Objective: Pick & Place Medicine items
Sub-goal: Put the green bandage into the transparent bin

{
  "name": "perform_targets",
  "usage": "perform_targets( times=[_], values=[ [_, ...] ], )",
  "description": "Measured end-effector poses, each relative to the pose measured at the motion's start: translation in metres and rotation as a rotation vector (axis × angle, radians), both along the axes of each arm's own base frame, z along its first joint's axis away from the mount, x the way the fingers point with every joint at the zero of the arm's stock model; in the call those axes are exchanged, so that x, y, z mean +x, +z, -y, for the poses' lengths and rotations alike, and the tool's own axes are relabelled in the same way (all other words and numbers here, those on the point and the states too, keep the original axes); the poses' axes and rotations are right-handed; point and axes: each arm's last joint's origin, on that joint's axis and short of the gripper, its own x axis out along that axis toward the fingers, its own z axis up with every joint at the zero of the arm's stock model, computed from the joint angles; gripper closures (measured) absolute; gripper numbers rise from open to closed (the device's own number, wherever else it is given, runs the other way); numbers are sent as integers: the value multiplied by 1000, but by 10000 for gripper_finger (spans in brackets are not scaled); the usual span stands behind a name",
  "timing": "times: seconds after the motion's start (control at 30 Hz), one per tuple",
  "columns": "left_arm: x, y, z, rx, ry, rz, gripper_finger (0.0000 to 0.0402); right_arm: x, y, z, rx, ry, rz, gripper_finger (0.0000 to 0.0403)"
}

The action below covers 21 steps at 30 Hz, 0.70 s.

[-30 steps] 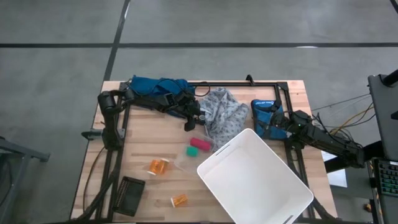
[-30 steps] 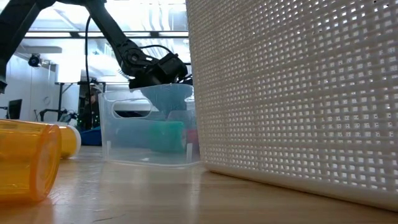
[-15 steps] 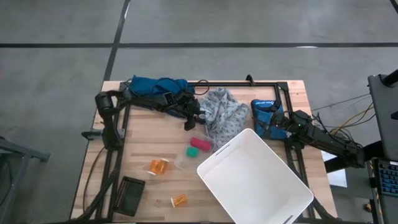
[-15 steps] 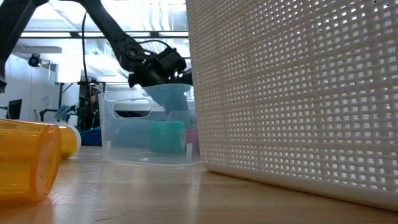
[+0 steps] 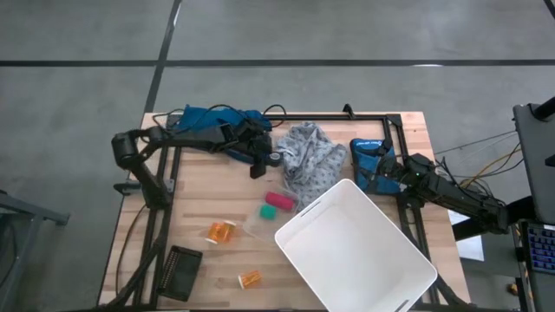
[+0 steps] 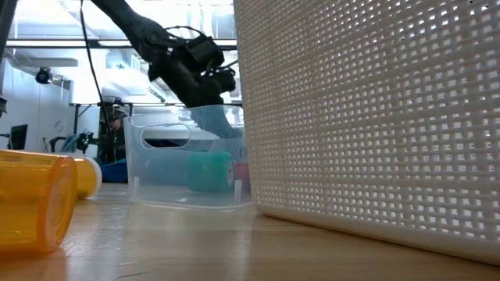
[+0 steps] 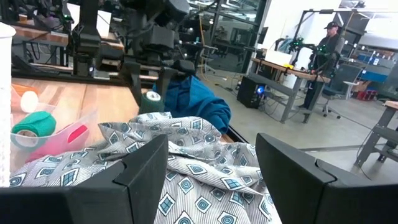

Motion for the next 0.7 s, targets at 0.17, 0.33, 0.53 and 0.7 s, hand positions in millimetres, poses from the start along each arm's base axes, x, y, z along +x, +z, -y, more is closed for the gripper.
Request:
perform_targets(
  times=[0.17,0.33,0.53,0.7],
  values=[
    [-13,20,14,12,18,-54,217,0,0,0,1,0,0,163],
    [-25,41,36,43,42,-69,217,0,0,0,1,0,0,163],
    [-37,61,69,83,0,-71,215,0,0,0,0,1,0,163],
    [-39,67,106,196,17,-129,215,0,0,0,-1,0,0,163]
  ],
)
